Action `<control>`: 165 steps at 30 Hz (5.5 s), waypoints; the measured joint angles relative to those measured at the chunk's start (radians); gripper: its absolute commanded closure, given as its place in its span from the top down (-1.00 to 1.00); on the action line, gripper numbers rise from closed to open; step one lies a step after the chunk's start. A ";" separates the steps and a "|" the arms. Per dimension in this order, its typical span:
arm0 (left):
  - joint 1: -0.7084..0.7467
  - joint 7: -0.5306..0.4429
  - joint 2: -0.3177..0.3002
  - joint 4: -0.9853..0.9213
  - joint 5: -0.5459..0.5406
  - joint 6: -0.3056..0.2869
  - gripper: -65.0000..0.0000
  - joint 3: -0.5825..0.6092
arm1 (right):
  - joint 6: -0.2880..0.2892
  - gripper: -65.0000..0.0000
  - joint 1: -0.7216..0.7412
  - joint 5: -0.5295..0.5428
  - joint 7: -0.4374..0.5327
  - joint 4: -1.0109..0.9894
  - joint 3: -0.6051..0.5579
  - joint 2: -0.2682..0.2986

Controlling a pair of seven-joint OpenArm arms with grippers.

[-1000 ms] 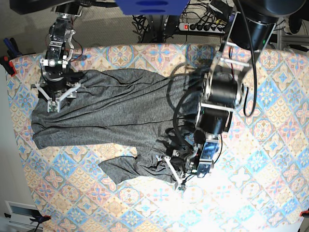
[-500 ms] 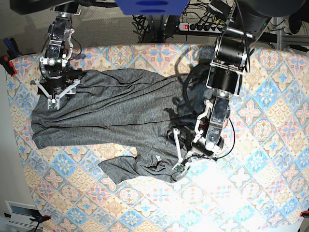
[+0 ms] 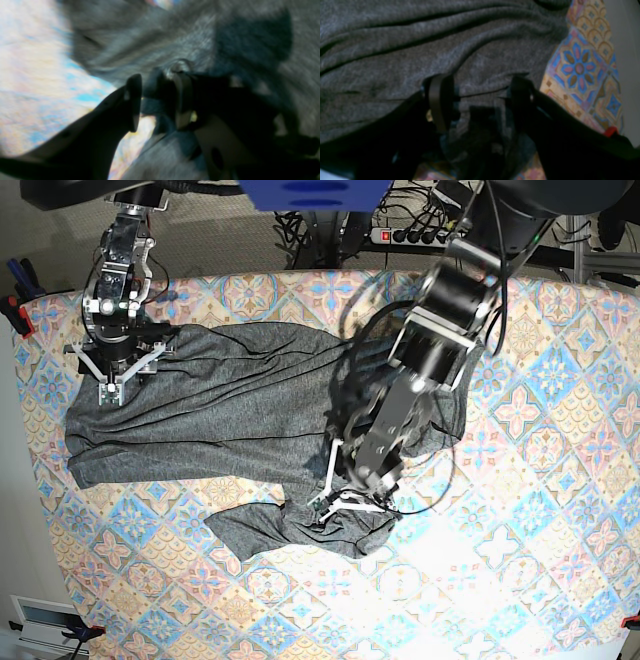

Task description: Layout the t-shirt on the table in an organized manner, then fold the t-shirt properly

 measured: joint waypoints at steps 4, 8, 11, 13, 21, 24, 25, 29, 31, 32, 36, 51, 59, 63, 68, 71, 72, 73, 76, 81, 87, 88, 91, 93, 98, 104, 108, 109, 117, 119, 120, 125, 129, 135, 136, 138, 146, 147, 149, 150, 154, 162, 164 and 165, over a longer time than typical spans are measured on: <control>-0.034 -0.161 0.014 -0.011 0.013 0.104 -0.34 -0.210 | -0.002 0.07 0.000 0.002 0.000 -0.001 0.000 0.000; -0.039 -0.232 -0.007 -0.007 0.021 0.171 -0.35 -0.208 | -0.002 0.07 0.000 0.003 0.000 -0.001 0.000 0.000; -0.017 -0.228 0.010 -0.008 0.001 0.229 -0.34 -0.149 | -0.001 0.07 0.004 0.003 0.000 -0.001 -0.002 0.000; -0.014 -0.230 0.025 -0.010 -0.011 0.325 -0.34 -0.133 | -0.003 0.07 0.005 0.001 0.001 -0.001 -0.008 0.001; 0.000 -0.318 0.055 -0.010 -0.004 0.366 -0.36 -0.253 | 0.002 0.07 0.008 0.004 0.005 -0.001 -0.105 -0.005; 0.003 -0.361 0.066 -0.010 -0.048 0.365 -0.36 -0.430 | 0.001 0.07 0.008 0.003 0.004 -0.001 -0.103 0.003; -0.001 -0.377 0.063 -0.010 -0.078 0.371 -0.34 -0.491 | 0.001 0.07 0.008 0.002 0.004 -0.001 -0.103 0.004; -0.008 -0.380 0.043 -0.010 -0.206 0.387 -0.31 -0.647 | -0.002 0.07 0.008 0.003 0.004 -0.001 -0.102 0.005; -0.002 -0.330 0.036 -0.010 -0.264 0.377 -0.14 -0.655 | -0.002 0.07 0.006 0.003 0.004 -0.001 -0.102 0.004; 0.000 -0.300 0.039 -0.011 -0.296 0.352 -0.01 -0.655 | -0.001 0.07 0.005 0.003 0.004 -0.001 -0.102 0.003; -0.003 -0.230 0.065 -0.014 -0.410 0.266 0.49 -0.629 | -0.002 0.07 0.001 0.002 0.004 -0.001 -0.101 0.005; -0.034 -0.177 -0.015 -0.156 -0.530 0.193 0.57 -0.587 | -0.002 0.07 0.000 0.003 0.005 -0.011 -0.102 0.006; -0.168 -0.437 -0.012 -0.543 -0.562 0.163 0.57 -0.588 | -0.002 0.07 -0.002 0.003 0.000 -0.021 -0.102 0.006; -0.216 -0.530 -0.015 -0.669 -0.564 0.135 0.57 -0.588 | -0.002 0.07 -0.020 0.003 0.006 -0.016 -0.102 0.006; -0.224 -0.518 0.017 -0.674 -0.545 0.097 0.34 -0.587 | -0.005 0.07 -0.047 0.001 -0.007 -0.016 -0.102 0.005; -0.219 -0.518 0.052 -0.681 -0.544 0.087 0.06 -0.550 | -0.005 0.07 -0.036 0.003 0.003 -0.016 -0.102 0.005; -0.218 -0.518 0.052 -0.681 -0.545 0.087 -0.03 -0.535 | -0.005 0.07 -0.035 0.003 0.005 -0.016 -0.102 0.005; -0.216 -0.525 0.055 -0.682 -0.544 0.092 -0.13 -0.515 | -0.005 0.07 -0.038 0.003 0.003 -0.013 -0.102 0.005; -0.208 -0.553 0.051 -0.687 -0.553 0.094 -0.39 -0.493 | -0.005 0.07 -0.045 0.000 -0.006 0.018 -0.102 0.005; -0.208 -0.552 0.046 -0.688 -0.546 0.097 -0.67 -0.489 | -0.006 0.07 -0.038 0.003 0.003 0.043 -0.100 0.005; -0.245 -0.514 0.019 -0.693 -0.532 0.111 -0.70 -0.485 | -0.006 0.07 -0.050 0.002 0.005 0.043 -0.100 0.006; -0.250 -0.513 0.011 -0.693 -0.529 0.108 -0.70 -0.485 | -0.006 0.07 -0.056 0.003 0.007 0.043 -0.100 0.006; -0.280 -0.506 -0.023 -0.696 -0.527 0.113 -0.70 -0.485 | -0.002 0.07 -0.090 0.003 -0.001 0.043 -0.100 0.004; -0.304 -0.517 -0.032 -0.696 -0.520 0.114 -0.70 -0.485 | -0.002 0.07 -0.100 0.002 -0.011 0.043 -0.100 0.003; -0.346 -0.525 -0.018 -0.695 -0.420 0.105 -0.70 -0.485 | -0.003 0.07 -0.083 0.002 0.004 0.066 -0.099 0.004; -0.344 -0.586 -0.021 -0.695 -0.389 0.106 -0.69 -0.485 | -0.005 0.07 -0.117 0.001 0.004 0.114 -0.100 0.005; -0.359 -0.589 -0.023 -0.695 -0.386 0.108 -0.70 -0.485 | -0.005 0.07 -0.135 0.002 -0.006 0.115 -0.100 0.003; -0.364 -0.590 -0.022 -0.695 -0.387 0.107 -0.70 -0.485 | -0.005 0.07 -0.133 0.003 -0.005 0.115 -0.100 0.003; -0.425 -0.599 -0.064 -0.695 -0.387 0.105 -0.70 -0.485 | -0.005 0.07 -0.167 0.003 0.010 0.115 -0.095 0.004; -0.433 -0.596 -0.075 -0.695 -0.386 0.112 -0.69 -0.485 | -0.003 0.07 -0.182 0.003 0.003 0.115 -0.095 0.003; -0.433 -0.597 -0.076 -0.695 -0.386 0.113 -0.69 -0.485 | -0.002 0.07 -0.182 0.003 0.004 0.115 -0.095 0.003; -0.378 -0.529 -0.036 -0.695 -0.386 0.105 -0.69 -0.484 | -0.002 0.07 -0.169 0.003 0.007 0.115 -0.095 0.003; -0.371 -0.371 -0.020 -0.701 -0.385 0.104 -0.69 -0.484 | -0.002 0.07 -0.177 0.003 0.004 0.115 -0.095 0.003; -0.343 -0.207 -0.029 -0.542 -0.389 0.105 -0.69 -0.442 | 0.000 0.07 -0.177 0.003 0.004 0.115 -0.095 0.002; -0.319 -0.176 -0.034 -0.483 -0.391 0.106 -0.69 -0.410 | 0.000 0.07 -0.176 0.003 0.004 0.115 -0.095 0.002; -0.240 -0.079 -0.035 -0.320 -0.392 0.106 -0.69 -0.341 | -0.002 0.07 -0.176 0.003 0.004 0.115 -0.095 0.003; 0.104 0.175 -0.032 0.539 -0.404 0.097 -0.69 -0.268 | -0.002 0.07 -0.167 0.003 0.004 0.115 -0.092 0.003; 0.108 0.205 -0.033 0.561 -0.406 0.097 -0.69 -0.273 | -0.002 0.07 -0.167 0.003 0.003 0.115 -0.092 0.002; 0.117 0.272 -0.031 0.576 -0.405 0.097 -0.69 -0.299 | 0.002 0.07 -0.169 0.003 0.003 0.115 -0.092 0.003; 0.124 0.295 -0.032 0.576 -0.405 0.097 -0.69 -0.315 | 0.002 0.07 -0.168 0.003 0.004 0.115 -0.092 0.002; 0.145 0.325 -0.034 0.578 -0.401 0.097 -0.69 -0.368 | 0.005 0.07 -0.166 0.012 0.005 0.115 -0.046 -0.010; 0.260 0.440 -0.089 0.908 -0.458 0.011 -0.69 -0.370 | -0.011 0.07 -0.168 0.001 -0.004 0.108 0.196 -0.082; 0.290 0.466 -0.120 0.959 -0.478 -0.001 -0.69 -0.364 | -0.009 0.07 -0.169 0.001 -0.003 0.108 0.196 -0.083; 0.307 0.470 -0.129 0.974 -0.485 -0.004 -0.69 -0.363 | 0.003 0.07 -0.166 0.006 -0.003 0.108 0.191 -0.084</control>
